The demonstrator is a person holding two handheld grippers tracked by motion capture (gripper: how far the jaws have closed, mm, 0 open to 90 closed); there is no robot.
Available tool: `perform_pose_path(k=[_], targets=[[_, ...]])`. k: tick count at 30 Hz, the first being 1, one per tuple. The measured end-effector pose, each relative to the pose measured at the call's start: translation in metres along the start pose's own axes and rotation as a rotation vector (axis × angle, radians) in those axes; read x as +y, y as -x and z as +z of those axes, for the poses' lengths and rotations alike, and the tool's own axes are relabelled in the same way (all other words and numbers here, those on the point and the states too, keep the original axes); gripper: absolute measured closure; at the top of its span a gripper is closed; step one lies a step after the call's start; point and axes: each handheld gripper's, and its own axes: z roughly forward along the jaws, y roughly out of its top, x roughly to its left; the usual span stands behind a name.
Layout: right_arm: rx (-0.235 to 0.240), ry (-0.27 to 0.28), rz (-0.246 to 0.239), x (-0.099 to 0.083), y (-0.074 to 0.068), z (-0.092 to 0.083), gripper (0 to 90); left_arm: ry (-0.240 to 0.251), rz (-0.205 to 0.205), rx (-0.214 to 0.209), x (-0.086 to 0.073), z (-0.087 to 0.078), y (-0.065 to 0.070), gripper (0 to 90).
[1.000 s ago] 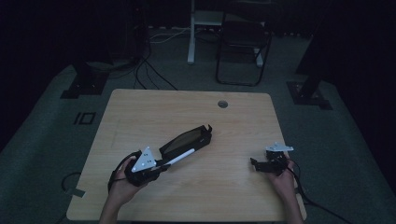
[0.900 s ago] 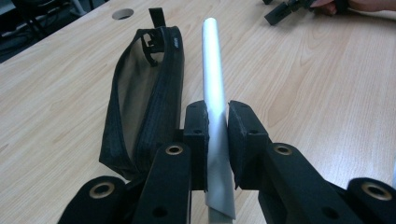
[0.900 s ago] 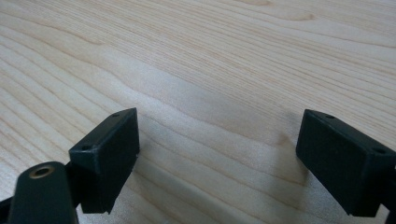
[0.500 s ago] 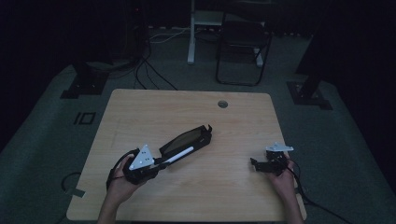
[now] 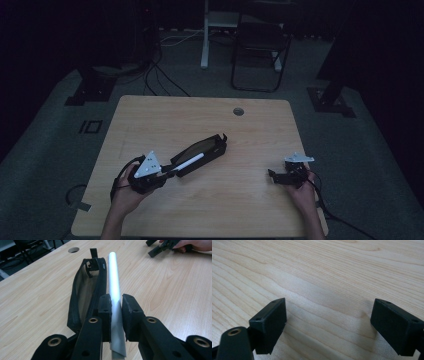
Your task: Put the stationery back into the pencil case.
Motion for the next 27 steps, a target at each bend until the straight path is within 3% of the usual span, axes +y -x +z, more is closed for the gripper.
perform_pose_path(k=[27], targets=[[0.000,0.000,-0.002,0.000,0.000,0.000,13.1,0.007,-0.031,0.013,0.004,0.002,-0.023,78.9]])
